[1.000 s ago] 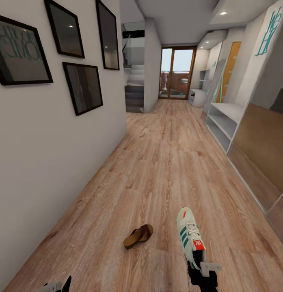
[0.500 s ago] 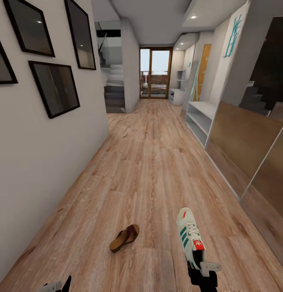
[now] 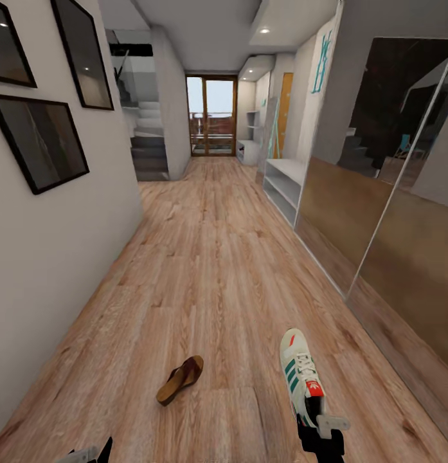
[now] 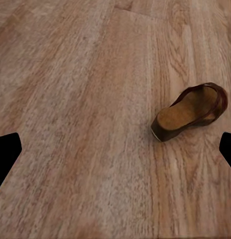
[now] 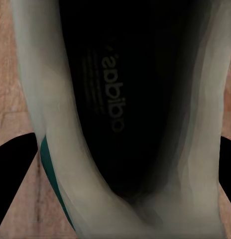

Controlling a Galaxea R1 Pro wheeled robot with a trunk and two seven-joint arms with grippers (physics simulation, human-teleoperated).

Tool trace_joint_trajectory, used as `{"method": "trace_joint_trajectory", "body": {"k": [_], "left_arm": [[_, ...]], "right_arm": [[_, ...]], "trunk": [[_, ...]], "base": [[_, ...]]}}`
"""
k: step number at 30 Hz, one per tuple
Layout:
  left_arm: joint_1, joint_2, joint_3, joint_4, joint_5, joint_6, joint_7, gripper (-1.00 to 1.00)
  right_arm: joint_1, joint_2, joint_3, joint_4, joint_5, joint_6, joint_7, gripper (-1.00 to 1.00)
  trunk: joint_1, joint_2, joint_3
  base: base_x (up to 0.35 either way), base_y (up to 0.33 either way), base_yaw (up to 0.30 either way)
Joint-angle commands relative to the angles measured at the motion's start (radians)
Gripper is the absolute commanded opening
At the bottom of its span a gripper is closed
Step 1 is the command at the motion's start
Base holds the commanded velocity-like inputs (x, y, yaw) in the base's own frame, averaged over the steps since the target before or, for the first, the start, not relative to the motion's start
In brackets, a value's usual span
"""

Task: Pick up the two gym shoes and the two sandals from the corridor floor and place them onto the hallstand (shoe rack) in the corridor, making sure they are on the rack and not on the floor. Arrange them so the two gym shoes are next to each other and the two sandals are next to each other.

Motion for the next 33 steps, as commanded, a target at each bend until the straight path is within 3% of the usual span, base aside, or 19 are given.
{"method": "trace_joint_trajectory", "body": {"k": [1,16,33], "left_arm": [[-0.001,0.000,0.002,0.001,0.009,0.000,-0.010,1.00],[-0.001,0.000,0.001,0.001,0.009,0.000,-0.010,1.00],[-0.001,0.000,0.002,0.001,0.009,-0.001,-0.010,1.00]], "right_arm": [[-0.001,0.000,0.008,0.001,-0.007,-0.003,-0.004,-1.00],[-0.001,0.000,0.008,0.001,-0.007,-0.003,-0.004,-1.00],[-0.001,0.000,0.008,0.001,-0.007,-0.003,-0.004,-1.00]], "trunk": [[0.000,0.000,-0.001],[0.000,0.000,-0.001],[0.000,0.000,-0.001]], "base": [[-0.155,0.231,-0.300],[0.014,0.263,-0.300],[0.009,0.028,-0.300]]}}
